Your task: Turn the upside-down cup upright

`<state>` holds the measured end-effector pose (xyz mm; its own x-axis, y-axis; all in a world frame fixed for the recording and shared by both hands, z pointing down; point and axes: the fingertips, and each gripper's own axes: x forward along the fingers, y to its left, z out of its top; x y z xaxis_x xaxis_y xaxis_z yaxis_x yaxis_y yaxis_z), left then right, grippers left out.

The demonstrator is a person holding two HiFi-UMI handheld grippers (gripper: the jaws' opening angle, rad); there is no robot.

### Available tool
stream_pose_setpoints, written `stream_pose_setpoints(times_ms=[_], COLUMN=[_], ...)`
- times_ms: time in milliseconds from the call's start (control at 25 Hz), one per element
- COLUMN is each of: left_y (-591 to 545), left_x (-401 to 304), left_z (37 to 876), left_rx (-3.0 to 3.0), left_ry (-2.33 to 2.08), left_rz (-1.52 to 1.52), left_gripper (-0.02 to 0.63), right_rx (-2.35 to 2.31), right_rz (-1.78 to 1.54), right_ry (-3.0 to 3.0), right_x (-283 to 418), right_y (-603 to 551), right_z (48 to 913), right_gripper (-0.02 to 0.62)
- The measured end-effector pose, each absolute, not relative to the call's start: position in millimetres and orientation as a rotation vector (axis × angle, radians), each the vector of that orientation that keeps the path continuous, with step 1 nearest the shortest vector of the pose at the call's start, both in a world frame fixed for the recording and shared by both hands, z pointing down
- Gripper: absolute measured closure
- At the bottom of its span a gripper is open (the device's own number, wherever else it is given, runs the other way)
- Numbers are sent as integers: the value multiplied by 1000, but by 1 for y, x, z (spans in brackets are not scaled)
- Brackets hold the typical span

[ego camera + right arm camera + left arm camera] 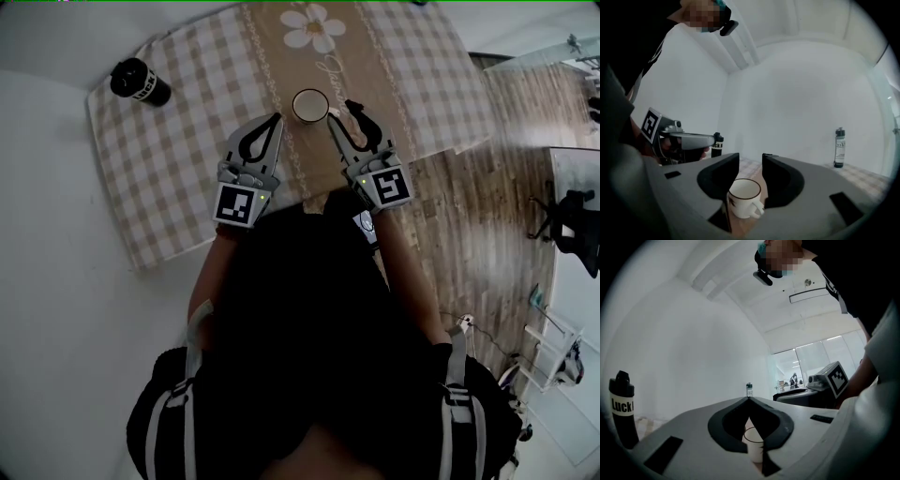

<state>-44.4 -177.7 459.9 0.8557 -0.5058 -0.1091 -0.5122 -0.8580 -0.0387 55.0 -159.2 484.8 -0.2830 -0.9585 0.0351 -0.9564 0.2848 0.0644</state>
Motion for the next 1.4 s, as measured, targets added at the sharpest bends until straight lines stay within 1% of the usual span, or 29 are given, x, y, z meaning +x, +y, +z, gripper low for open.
stream_pose_setpoints(times_ms=[80, 120, 280, 320, 400, 480, 520, 640, 1400], left_y=[-175, -174, -171, -170, -169, -169, -169, -170, -166], left_x=[-42, -41, -37, -37, -37, -36, -36, -38, -42], left_z=[466, 468, 473, 474, 476, 477, 477, 480, 486], left_rx=[-2969, -2970, -2970, -2972, -2976, -2974, -2971, -2973, -2978], left_ry=[825, 825, 820, 822, 824, 824, 826, 836, 813], left_rz=[113, 100, 75, 73, 72, 73, 73, 65, 47], left_gripper=[604, 604, 604, 604, 604, 604, 606, 606, 606], right_rx=[1823, 1814, 1781, 1773, 1753, 1739, 1736, 1735, 1726], right_rz=[-47, -49, -49, -49, -45, -38, -34, -29, -33], right_ry=[-2463, -2462, -2477, -2479, -2480, -2487, -2492, -2507, -2550], right_x=[52, 51, 44, 42, 38, 34, 33, 28, 11], right_y=[-157, -156, -153, -152, -151, -149, -148, -145, -145], right_z=[487, 488, 489, 490, 493, 495, 495, 495, 484], right_gripper=[440, 467, 471, 491, 501, 559, 573, 589, 590])
